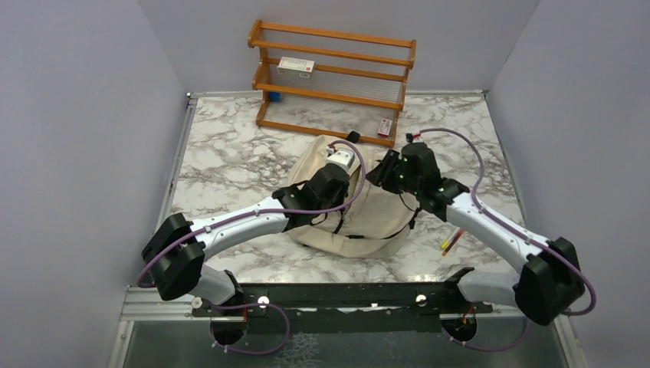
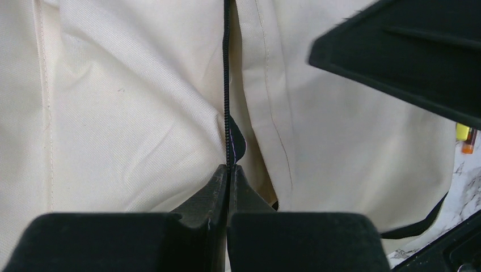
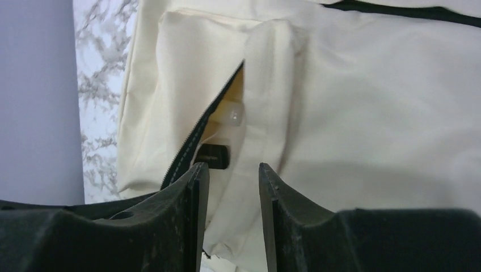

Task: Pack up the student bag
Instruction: Place the stationery in the student bag.

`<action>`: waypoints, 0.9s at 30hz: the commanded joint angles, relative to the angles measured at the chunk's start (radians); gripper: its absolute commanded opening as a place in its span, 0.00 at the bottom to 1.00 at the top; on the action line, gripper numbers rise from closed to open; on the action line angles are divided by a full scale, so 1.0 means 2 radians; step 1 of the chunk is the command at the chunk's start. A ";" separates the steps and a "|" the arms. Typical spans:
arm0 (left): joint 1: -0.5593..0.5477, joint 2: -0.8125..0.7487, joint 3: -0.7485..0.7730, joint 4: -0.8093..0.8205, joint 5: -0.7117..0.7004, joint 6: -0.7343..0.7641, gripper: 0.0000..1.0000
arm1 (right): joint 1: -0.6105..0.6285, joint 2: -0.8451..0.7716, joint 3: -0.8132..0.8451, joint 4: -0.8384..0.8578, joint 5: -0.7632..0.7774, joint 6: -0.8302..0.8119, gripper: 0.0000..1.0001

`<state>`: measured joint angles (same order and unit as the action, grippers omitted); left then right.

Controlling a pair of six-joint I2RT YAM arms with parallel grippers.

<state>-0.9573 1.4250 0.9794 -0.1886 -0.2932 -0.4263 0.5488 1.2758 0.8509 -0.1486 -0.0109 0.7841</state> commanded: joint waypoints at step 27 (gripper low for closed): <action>-0.001 -0.060 -0.109 0.141 0.050 -0.045 0.50 | -0.228 -0.081 0.025 -0.366 0.149 -0.045 0.67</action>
<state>-0.9577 1.3548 0.8181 -0.0296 -0.2531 -0.4622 0.1757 1.0824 0.8703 -0.8120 0.3347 0.7403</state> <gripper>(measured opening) 0.488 0.664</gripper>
